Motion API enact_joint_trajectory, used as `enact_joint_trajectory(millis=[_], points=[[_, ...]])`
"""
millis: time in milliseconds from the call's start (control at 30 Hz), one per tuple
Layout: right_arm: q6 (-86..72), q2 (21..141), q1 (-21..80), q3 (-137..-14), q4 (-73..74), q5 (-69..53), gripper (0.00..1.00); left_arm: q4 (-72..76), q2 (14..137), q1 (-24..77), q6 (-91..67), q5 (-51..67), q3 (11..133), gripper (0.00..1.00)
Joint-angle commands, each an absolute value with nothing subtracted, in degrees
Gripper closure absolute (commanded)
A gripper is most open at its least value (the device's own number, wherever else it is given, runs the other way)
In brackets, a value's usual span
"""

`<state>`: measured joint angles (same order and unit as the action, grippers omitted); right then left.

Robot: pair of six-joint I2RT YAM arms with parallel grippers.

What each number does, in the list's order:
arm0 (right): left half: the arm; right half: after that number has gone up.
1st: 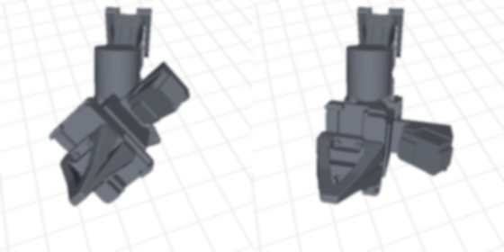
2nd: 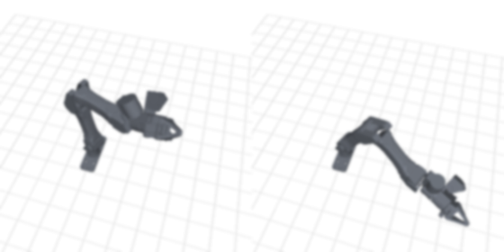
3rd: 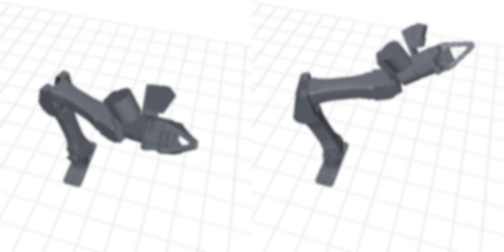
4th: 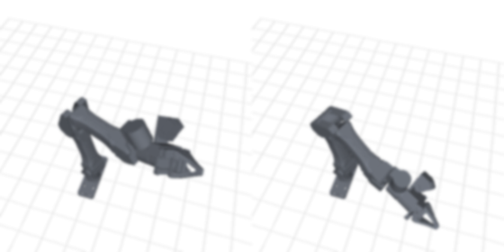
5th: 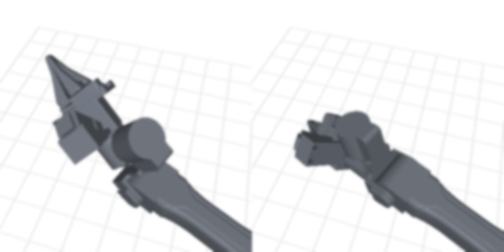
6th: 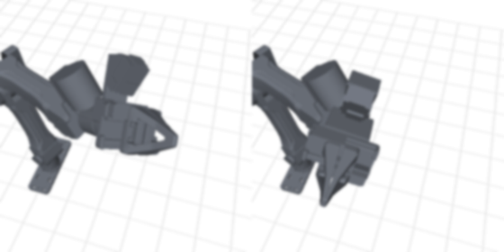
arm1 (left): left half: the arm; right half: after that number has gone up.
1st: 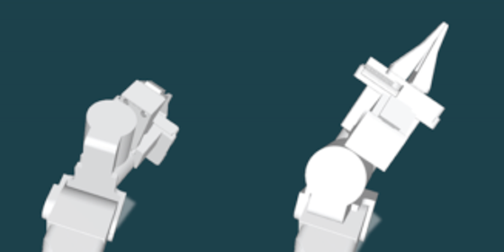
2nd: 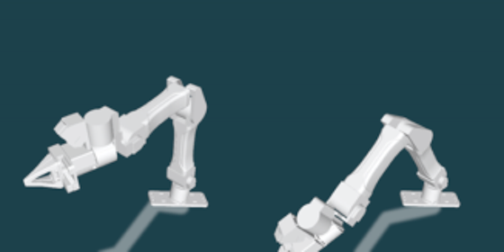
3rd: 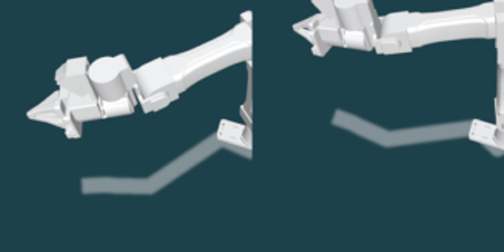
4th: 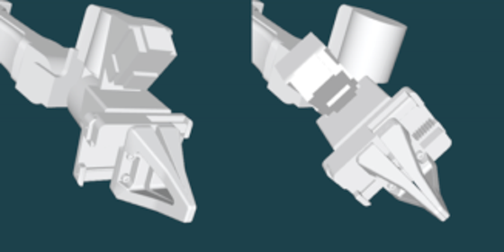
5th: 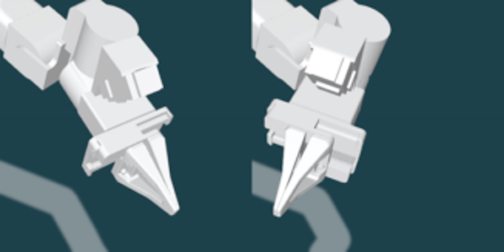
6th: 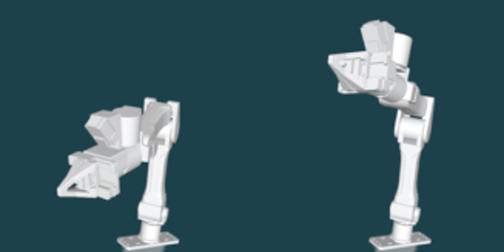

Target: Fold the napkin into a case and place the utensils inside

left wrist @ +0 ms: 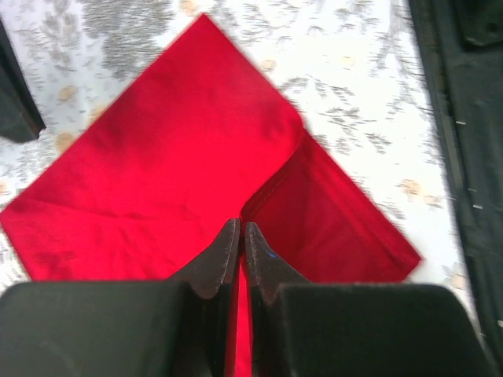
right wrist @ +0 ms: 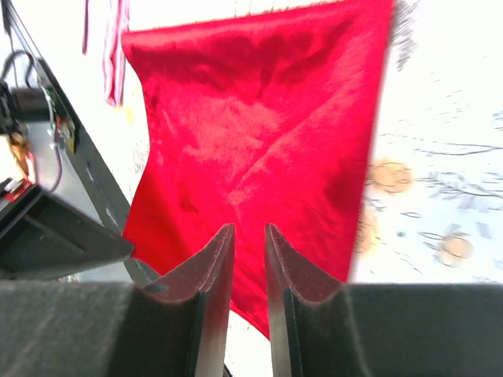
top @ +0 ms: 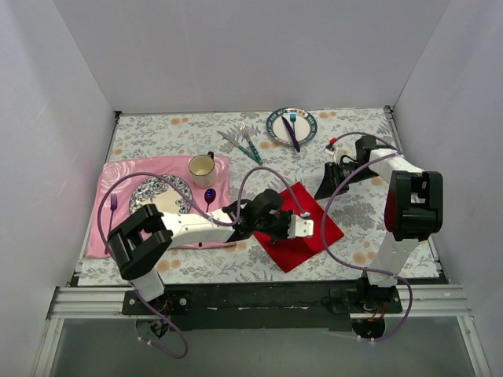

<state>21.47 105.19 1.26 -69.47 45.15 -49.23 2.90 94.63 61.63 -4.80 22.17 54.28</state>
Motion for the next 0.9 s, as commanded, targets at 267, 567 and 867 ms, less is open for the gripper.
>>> enact_joint_trajectory(millis=[267,567,867], points=[[23.64,106.17,-3.25,-75.15,49.48,-54.05,0.68,3.08,103.97,53.00,3.07,27.24,65.21,1.00],[23.03,104.24,-4.48,-69.70,48.17,-56.60,0.69,3.96,113.80,47.90,7.64,28.04,75.14,1.00],[22.68,103.71,-4.83,-64.52,46.85,-58.36,0.73,4.30,119.53,45.35,11.16,29.97,80.86,1.00]])
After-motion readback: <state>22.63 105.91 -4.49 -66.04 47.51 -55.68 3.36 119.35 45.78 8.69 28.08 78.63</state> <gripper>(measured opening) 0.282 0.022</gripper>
